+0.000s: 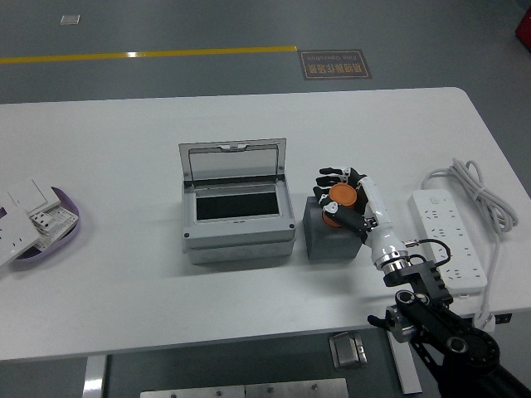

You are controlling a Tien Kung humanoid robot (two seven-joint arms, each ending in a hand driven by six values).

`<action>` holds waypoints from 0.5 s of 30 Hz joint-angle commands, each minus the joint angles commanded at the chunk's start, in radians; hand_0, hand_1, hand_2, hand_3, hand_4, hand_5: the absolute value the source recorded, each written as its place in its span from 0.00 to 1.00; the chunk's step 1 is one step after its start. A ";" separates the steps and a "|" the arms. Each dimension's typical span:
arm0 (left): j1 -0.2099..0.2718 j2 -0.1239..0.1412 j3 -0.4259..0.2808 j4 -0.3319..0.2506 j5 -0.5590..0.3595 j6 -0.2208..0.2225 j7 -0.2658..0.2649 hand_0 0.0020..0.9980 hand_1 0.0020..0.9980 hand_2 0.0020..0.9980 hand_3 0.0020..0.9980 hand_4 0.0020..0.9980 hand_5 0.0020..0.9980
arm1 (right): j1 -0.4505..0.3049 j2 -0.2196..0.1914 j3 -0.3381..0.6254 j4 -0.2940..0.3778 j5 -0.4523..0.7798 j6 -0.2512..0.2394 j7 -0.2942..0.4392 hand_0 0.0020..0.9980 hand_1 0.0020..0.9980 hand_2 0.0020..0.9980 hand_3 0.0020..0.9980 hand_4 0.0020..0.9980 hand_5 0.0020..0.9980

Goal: Pick up the cylinder from the cube,place it in the box,flap close box

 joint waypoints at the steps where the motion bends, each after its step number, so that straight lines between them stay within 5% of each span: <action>1: 0.000 0.000 -0.001 0.000 0.001 0.000 0.000 0.60 0.59 0.56 0.60 0.66 0.27 | 0.000 0.000 -0.001 0.000 -0.002 0.000 -0.001 0.40 0.45 0.44 0.45 0.00 0.03; 7: -0.003 0.001 -0.009 0.000 0.009 -0.003 -0.001 0.60 0.59 0.56 0.60 0.66 0.27 | 0.000 0.000 -0.009 0.000 -0.012 -0.001 -0.010 0.40 0.45 0.44 0.45 0.00 0.03; 8: -0.004 0.002 -0.010 0.000 0.010 -0.003 -0.001 0.60 0.59 0.56 0.60 0.66 0.27 | 0.000 -0.001 -0.011 0.000 -0.013 -0.002 -0.011 0.32 0.40 0.43 0.43 0.00 0.05; 15: -0.004 0.002 -0.011 0.000 0.010 -0.002 -0.002 0.60 0.59 0.56 0.60 0.67 0.27 | 0.000 -0.001 -0.012 0.011 -0.013 -0.018 -0.013 0.27 0.35 0.39 0.40 0.00 0.00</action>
